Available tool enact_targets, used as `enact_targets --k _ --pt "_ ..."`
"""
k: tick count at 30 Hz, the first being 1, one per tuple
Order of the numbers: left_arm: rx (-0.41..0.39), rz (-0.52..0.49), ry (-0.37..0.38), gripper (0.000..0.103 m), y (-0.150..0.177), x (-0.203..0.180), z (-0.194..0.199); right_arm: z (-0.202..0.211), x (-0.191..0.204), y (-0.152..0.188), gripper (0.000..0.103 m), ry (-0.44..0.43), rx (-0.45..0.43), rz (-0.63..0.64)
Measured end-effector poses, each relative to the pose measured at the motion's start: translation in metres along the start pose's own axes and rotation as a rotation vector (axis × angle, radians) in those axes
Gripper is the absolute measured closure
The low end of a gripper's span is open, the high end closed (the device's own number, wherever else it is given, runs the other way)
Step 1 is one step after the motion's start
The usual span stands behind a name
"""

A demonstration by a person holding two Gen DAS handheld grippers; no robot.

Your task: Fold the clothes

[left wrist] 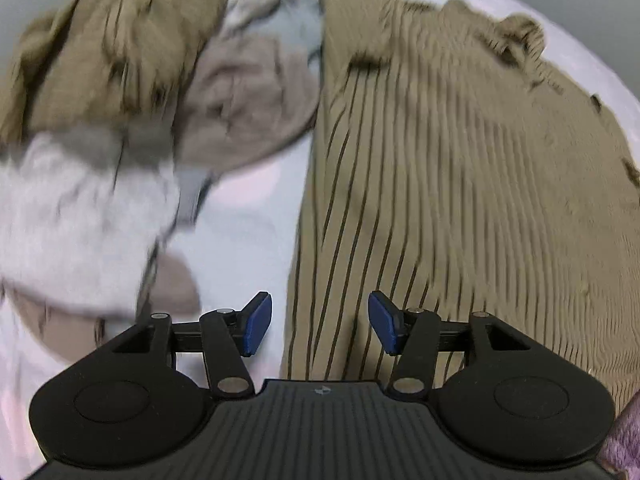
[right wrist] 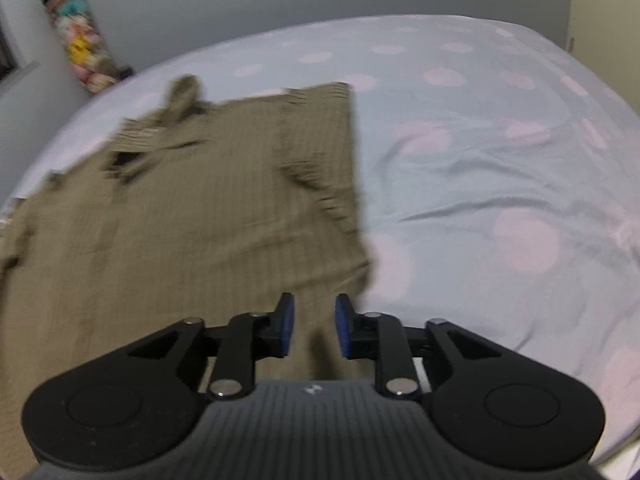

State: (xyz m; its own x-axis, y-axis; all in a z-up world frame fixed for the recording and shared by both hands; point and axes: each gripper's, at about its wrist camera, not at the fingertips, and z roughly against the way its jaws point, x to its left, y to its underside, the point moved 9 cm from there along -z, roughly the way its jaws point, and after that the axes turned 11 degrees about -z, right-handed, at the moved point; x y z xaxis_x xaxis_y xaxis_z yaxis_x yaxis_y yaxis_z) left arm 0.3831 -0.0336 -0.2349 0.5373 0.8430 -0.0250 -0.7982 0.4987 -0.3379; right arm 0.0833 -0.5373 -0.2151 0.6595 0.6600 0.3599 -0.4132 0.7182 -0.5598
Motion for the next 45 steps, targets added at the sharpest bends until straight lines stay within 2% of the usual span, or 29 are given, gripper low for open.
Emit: enact_targets --k 2,6,8,9,11,13,16,20,24,27,29,32,34,37,41,44,45 --pt "0.054 0.006 -0.021 0.053 0.014 0.0 -0.004 0.019 0.022 0.02 0.069 -0.059 0.0 -0.007" --pt "0.099 0.014 -0.016 0.055 0.034 -0.002 -0.008 0.048 0.064 0.066 0.064 -0.14 0.009 0.007" --pt "0.125 0.024 0.001 0.072 0.041 -0.002 -0.013 0.054 0.075 0.088 0.064 -0.175 0.023 -0.001" --pt "0.136 0.024 0.01 0.076 0.045 -0.003 -0.015 0.056 0.08 0.099 0.064 -0.192 0.03 -0.006" --pt "0.131 0.009 0.015 0.096 0.045 -0.004 -0.014 0.055 0.082 0.114 0.064 -0.2 0.037 -0.021" --pt "0.118 -0.021 0.012 0.102 0.044 -0.007 -0.009 0.054 0.082 0.125 0.064 -0.197 0.038 -0.031" --pt "0.107 -0.092 -0.018 0.103 0.045 -0.01 0.004 0.055 0.077 0.12 0.064 -0.205 0.022 -0.061" --pt "0.134 -0.144 -0.027 0.103 0.057 -0.006 0.016 0.053 0.073 0.119 0.064 -0.201 0.024 -0.071" --pt "0.169 -0.112 -0.028 0.103 0.069 0.001 0.013 0.051 0.08 0.124 0.064 -0.184 0.033 -0.018" --pt "0.168 -0.09 -0.027 0.103 0.065 0.001 0.013 0.05 0.086 0.128 0.064 -0.169 0.042 0.035" --pt "0.144 -0.065 -0.023 0.103 0.061 -0.001 0.017 0.049 0.09 0.13 0.063 -0.16 0.048 0.07" --pt "0.078 -0.03 -0.003 0.103 0.055 -0.008 0.032 0.055 0.101 0.136 0.056 -0.152 0.052 0.129" --pt "0.028 -0.034 -0.005 0.103 0.052 -0.019 0.042 0.057 0.109 0.142 0.049 -0.15 0.058 0.144" --pt "-0.047 -0.05 -0.01 0.103 0.046 -0.037 0.054 0.055 0.125 0.155 0.048 -0.154 0.084 0.16" --pt "-0.119 -0.062 0.059 0.103 0.029 -0.072 0.051 0.05 0.156 0.174 0.046 -0.134 0.122 0.252" --pt "-0.145 -0.095 0.123 0.103 0.016 -0.103 0.042 0.051 0.179 0.181 0.035 -0.1 0.086 0.357" --pt "-0.146 -0.106 0.142 0.103 0.013 -0.111 0.038 0.053 0.186 0.183 0.035 -0.094 0.069 0.387"
